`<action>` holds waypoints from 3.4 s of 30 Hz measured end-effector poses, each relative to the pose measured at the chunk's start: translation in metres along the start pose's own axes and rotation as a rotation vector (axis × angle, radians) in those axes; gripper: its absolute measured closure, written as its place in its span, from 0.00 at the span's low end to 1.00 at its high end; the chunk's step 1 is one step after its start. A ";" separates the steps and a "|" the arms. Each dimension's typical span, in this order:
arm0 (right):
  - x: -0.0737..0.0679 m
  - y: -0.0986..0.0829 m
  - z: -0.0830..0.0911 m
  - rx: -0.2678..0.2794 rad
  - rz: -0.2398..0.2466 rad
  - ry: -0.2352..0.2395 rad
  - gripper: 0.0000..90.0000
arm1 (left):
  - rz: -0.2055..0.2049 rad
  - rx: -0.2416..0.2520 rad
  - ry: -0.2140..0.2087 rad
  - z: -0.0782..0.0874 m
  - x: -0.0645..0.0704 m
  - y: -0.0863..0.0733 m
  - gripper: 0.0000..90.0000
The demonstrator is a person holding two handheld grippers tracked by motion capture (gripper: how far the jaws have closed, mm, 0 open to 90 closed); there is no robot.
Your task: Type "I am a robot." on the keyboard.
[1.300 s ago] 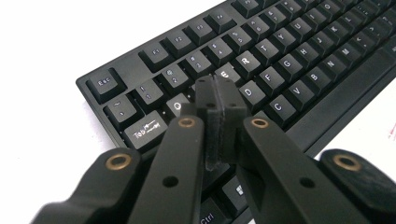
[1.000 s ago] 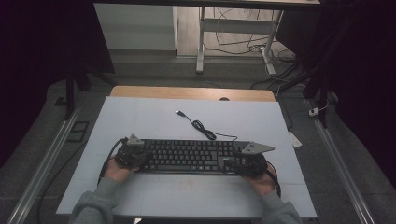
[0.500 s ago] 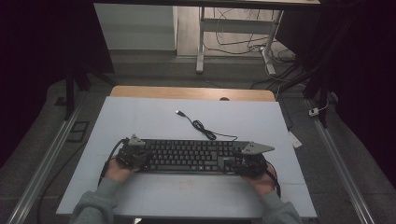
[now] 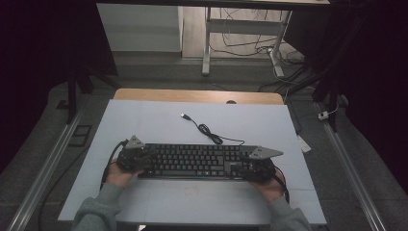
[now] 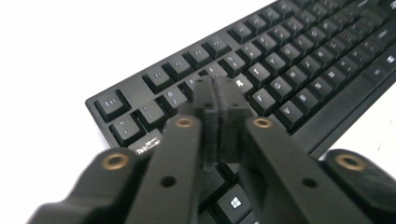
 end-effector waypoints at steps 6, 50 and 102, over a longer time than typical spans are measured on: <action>0.000 0.000 0.000 0.000 0.000 0.000 0.54 | 0.037 0.054 -0.007 0.007 -0.005 0.006 0.65; 0.001 -0.001 -0.001 -0.007 0.003 -0.004 0.53 | 0.012 0.061 -0.048 0.009 0.012 0.012 0.49; 0.001 -0.001 -0.001 -0.008 0.007 -0.005 0.53 | -0.209 -0.116 -0.186 -0.030 0.084 -0.005 0.98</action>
Point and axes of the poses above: each handheld gripper's, and its own axes: z roughly backward along the jaws, y roughly out of its top, x roughly to its right, the point moved 10 cm from there along -z, roughly forward along the jaws, and after that the axes turned 2 degrees about -x, right-handed, at the moved point
